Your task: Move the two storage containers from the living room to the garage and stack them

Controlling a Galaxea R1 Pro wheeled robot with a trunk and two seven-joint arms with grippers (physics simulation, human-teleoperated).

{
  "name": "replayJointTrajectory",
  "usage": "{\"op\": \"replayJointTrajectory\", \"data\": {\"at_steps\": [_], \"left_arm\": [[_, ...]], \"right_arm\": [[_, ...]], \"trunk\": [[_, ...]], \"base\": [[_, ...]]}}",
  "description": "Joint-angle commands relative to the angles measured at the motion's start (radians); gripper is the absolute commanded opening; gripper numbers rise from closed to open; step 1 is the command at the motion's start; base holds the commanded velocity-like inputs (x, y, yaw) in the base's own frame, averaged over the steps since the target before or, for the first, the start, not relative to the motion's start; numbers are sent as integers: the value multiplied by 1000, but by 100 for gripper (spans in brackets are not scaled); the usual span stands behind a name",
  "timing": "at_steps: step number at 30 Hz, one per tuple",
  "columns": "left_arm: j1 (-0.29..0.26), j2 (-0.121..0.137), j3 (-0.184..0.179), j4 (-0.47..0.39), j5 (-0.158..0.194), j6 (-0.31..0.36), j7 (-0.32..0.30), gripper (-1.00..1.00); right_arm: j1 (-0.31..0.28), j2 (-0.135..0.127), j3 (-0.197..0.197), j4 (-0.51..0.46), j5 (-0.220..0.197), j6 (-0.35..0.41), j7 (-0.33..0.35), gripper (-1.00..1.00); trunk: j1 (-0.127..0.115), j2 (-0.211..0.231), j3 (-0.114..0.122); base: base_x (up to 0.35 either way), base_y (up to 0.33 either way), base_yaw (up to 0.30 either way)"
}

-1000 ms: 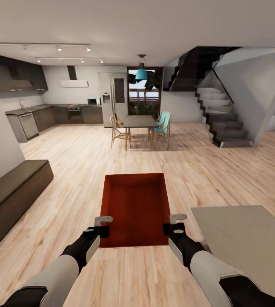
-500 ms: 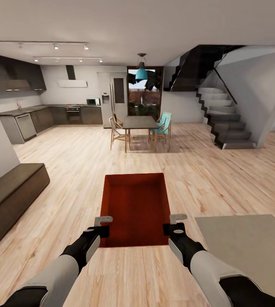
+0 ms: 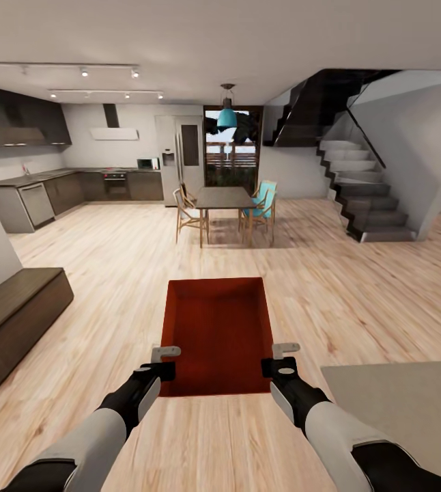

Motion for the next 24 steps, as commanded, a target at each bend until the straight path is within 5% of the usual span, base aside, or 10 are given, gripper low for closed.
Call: {"op": "replayJointTrajectory", "data": {"at_steps": [1, 24], "left_arm": [[-1, 8, -10, -4, 9, -53, 3, -100], [-1, 8, -10, -5, 10, -53, 3, -100]], "right_arm": [[-1, -15, 21, 3, -20, 5, -1, -100], [-1, -15, 21, 3, -19, 5, -2, -100]], "trunk": [[1, -2, -2], [1, -2, -2]], "base": [[321, 0, 0], [321, 0, 0]]}}
